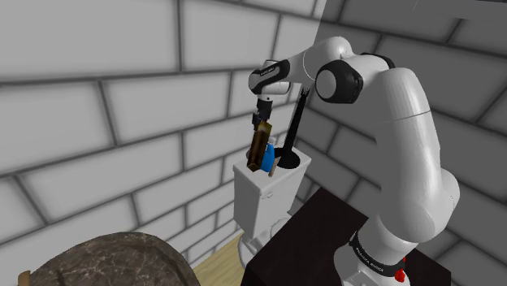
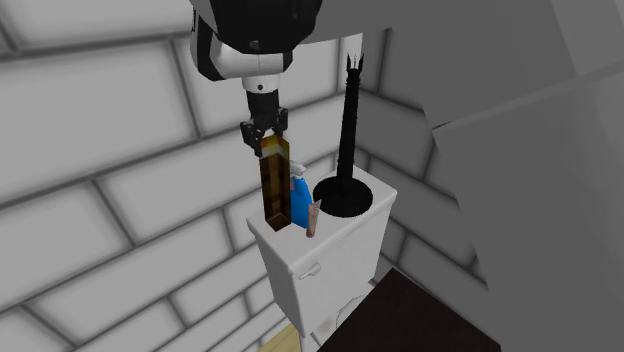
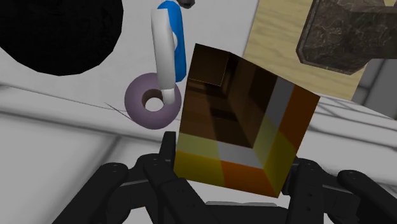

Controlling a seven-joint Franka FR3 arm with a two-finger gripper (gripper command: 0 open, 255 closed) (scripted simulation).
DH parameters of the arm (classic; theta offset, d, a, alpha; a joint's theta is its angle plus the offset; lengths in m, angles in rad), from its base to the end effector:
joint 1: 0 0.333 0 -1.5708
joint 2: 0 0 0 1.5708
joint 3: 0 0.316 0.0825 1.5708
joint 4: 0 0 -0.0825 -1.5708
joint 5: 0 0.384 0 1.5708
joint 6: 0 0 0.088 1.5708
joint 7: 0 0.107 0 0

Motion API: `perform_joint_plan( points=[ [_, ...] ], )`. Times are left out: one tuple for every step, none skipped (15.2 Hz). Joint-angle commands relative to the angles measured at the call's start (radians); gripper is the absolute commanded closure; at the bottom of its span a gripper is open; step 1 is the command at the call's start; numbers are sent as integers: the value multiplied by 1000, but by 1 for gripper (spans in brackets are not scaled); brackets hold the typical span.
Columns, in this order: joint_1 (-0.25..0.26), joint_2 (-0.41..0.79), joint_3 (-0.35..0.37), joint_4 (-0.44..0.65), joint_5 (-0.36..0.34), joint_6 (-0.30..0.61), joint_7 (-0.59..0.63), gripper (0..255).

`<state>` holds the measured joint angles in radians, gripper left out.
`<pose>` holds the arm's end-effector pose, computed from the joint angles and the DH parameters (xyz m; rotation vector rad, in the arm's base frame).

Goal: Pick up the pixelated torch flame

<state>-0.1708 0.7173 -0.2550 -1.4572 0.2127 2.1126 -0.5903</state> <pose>0.6683 -0.2566 0.2664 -3.1085 -0.1687 0.0399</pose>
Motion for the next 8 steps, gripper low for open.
perform_joint_plan(
  points=[
    [5, -18, -3, 4, -5, -20, 6, 255],
    [5, -24, -4, 6, -6, -29, 7, 255],
    [6, -31, -5, 9, -8, -39, 8, 255],
    [6, -37, -6, 13, -10, -48, 9, 255],
    [7, -43, -8, 16, -12, -58, 10, 255],
    [7, -49, -9, 20, -13, -68, 11, 255],
    [8, -55, -10, 25, -15, -78, 12, 255],
    [8, -61, -11, 29, -17, -88, 14, 255]
  ],
)
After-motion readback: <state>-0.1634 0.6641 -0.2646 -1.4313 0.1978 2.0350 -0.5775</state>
